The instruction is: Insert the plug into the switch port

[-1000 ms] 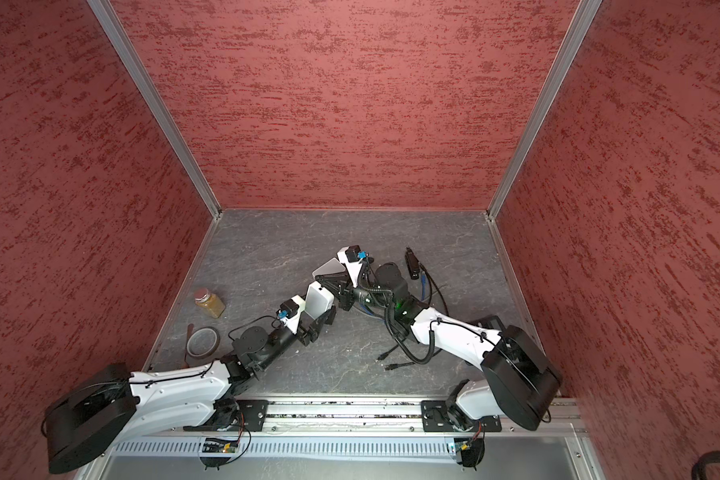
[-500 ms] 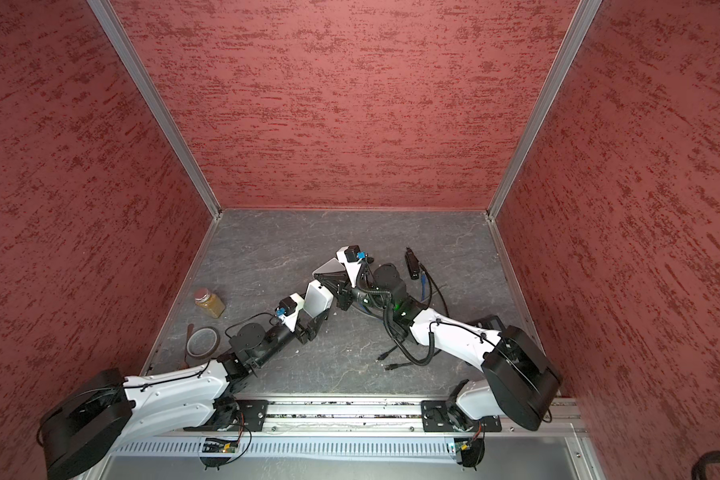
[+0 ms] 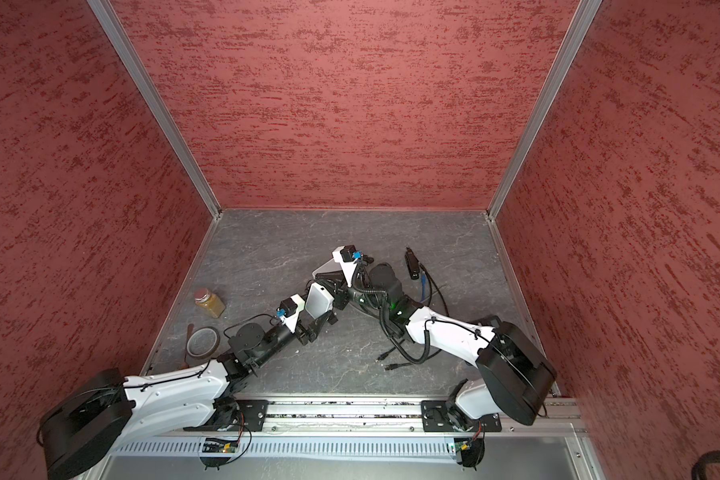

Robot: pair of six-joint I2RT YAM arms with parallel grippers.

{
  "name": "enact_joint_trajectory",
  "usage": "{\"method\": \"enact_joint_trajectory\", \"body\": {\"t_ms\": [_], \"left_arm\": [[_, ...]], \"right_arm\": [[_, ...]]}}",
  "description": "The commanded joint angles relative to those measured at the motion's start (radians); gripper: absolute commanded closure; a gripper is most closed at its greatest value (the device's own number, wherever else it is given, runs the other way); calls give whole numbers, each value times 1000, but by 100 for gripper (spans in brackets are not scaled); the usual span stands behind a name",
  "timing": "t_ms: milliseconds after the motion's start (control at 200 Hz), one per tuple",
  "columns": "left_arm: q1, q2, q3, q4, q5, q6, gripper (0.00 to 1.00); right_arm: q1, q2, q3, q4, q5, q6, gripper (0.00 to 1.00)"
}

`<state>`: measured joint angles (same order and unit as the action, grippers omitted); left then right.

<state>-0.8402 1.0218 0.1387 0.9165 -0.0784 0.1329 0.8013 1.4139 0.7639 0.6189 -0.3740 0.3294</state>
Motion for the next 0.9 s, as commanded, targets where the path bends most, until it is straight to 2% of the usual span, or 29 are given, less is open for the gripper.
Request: {"method": "enact_joint_trajectory", "body": {"t_ms": [0, 331, 621, 892], "left_arm": [[14, -34, 65, 237, -3, 19, 55], [21, -58, 62, -7, -5, -40, 54], [21, -159, 74, -428, 3, -103, 54], [27, -267, 112, -767, -23, -182, 53]], "right_arm": [[14, -4, -49, -131, 2, 8, 100], [15, 12, -21, -182, 25, -21, 100], [-9, 76, -41, -198, 115, -33, 100], [-72, 179, -49, -168, 115, -5, 100]]}}
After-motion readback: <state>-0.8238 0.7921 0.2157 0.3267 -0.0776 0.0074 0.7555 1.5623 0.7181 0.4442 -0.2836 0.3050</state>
